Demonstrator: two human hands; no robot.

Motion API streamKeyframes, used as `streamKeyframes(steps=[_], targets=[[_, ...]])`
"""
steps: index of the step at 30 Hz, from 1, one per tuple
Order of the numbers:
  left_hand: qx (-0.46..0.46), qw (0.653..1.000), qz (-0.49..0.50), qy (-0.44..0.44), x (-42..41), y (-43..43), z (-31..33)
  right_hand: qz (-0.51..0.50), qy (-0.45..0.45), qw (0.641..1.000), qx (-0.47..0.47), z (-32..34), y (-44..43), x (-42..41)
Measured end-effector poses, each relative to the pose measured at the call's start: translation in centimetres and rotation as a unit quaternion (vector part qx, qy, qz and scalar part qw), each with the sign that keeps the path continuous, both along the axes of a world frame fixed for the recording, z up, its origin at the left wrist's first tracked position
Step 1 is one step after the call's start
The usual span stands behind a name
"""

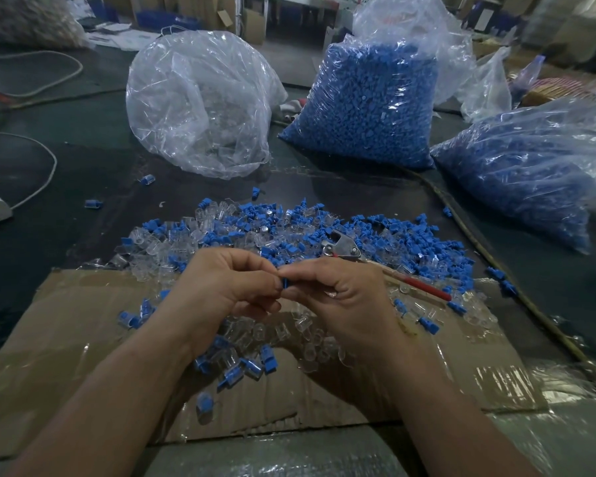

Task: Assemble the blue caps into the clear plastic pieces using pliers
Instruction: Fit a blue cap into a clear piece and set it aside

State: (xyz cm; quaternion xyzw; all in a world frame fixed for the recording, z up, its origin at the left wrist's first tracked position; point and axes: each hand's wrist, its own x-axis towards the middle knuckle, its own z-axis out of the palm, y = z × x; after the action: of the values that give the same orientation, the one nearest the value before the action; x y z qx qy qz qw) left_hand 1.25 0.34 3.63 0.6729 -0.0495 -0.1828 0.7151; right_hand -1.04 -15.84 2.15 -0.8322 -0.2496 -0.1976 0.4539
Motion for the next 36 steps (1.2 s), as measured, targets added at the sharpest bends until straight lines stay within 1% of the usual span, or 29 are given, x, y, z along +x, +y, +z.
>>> streamKeyframes(steps=[4,12,16,26,28,30,33,35,36], targets=[[-0.016,1.000,-0.002,0.009,-0.1,0.2,0.1,0.002,0.011,1.000,0.029,-0.1,0.0,0.0],[-0.028,0.999,-0.012,0.016,-0.1,0.1,0.2,0.002,0.012,0.999,0.044,-0.1,-0.1,0.0],[-0.021,1.000,-0.011,0.017,0.0,0.0,0.1,0.004,0.009,1.000,0.027,-0.2,-0.2,0.1],[-0.014,1.000,-0.001,0.003,0.1,-0.1,-0.2,-0.001,0.003,0.999,0.033,-0.4,-0.3,0.1],[-0.018,1.000,0.000,0.002,0.0,-0.2,-0.1,-0.005,0.006,1.000,0.013,-0.2,-0.3,0.1],[-0.028,1.000,0.003,0.003,0.0,-0.1,-0.1,-0.026,0.014,0.999,-0.018,0.2,-0.5,0.1],[-0.043,0.999,0.026,0.003,0.0,-0.1,-0.1,-0.113,0.064,0.992,-0.005,1.4,-2.2,0.2],[-0.052,0.998,0.042,0.002,0.0,-0.1,-0.1,-0.206,0.116,0.971,-0.012,2.1,-4.0,0.5],[-0.053,0.998,0.046,0.000,0.0,-0.1,-0.1,-0.247,0.153,0.956,-0.032,2.2,-5.1,0.7]])
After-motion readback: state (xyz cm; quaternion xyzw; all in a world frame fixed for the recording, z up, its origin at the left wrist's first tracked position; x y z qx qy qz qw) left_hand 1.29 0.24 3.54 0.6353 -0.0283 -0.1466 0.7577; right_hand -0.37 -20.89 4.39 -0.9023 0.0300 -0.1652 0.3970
